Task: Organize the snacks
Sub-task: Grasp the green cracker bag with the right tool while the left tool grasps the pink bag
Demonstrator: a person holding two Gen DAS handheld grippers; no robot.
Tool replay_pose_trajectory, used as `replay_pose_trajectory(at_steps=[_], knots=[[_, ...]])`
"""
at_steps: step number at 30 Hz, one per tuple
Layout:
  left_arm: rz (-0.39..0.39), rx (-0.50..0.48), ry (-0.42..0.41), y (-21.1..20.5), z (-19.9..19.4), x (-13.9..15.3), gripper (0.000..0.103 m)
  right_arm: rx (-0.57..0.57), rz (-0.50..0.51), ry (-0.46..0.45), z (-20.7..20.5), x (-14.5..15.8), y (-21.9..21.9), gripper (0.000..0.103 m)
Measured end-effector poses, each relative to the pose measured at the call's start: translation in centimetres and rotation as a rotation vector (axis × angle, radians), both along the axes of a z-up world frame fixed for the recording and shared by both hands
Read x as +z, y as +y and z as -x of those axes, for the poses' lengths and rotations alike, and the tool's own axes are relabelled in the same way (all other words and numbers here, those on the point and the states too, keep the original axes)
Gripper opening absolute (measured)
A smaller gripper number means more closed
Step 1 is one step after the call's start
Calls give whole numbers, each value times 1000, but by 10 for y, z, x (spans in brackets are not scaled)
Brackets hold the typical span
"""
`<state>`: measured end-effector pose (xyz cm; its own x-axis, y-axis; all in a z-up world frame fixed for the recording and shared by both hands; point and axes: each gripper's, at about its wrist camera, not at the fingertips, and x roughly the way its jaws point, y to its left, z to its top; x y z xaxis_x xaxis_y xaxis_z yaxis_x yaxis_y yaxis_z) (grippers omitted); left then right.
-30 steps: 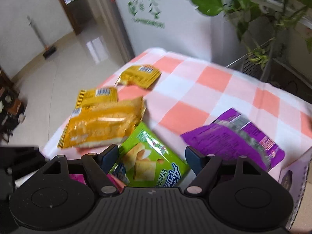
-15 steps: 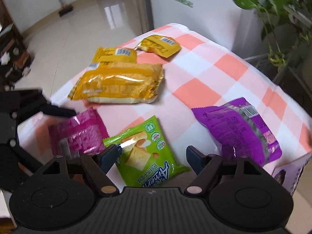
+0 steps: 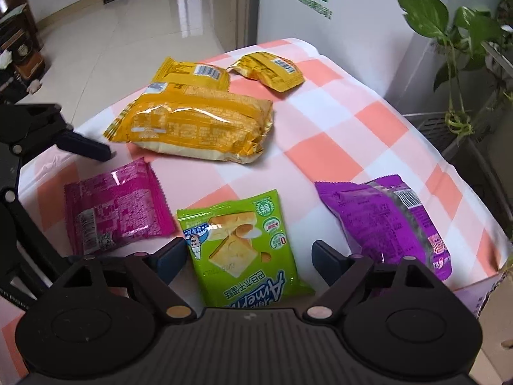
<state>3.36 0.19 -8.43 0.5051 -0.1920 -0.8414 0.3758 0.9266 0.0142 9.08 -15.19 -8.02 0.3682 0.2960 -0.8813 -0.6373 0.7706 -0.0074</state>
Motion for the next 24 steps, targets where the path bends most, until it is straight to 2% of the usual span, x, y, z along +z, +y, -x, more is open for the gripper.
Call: replay_pose_trajectory(at_steps=[5,8,15,18,21,23,24], knots=[[4,11,-5,0,1,-1,103,-21,-15,3,0,-1,0,87],[4,16,-6,0,1,-1,103,-33,-30,3,0,-1,0,83],[8,15,-3,1,-2,2,102,-55,-45,-5,2,4,-4,63],[-2,10,-17,-1,-1,1,102,-64,-42,-4,2,4,-6,60],[10,2,-24,-4,1,4,92,-66,-39,-7,5,5,-6,58],[15,-23,-36,-8,3,6,76,-77,-39,-7,6,6,-6,58],[22,-34,-39,-9,4,8,73,-83,-37,-9,7,7,-6,58]])
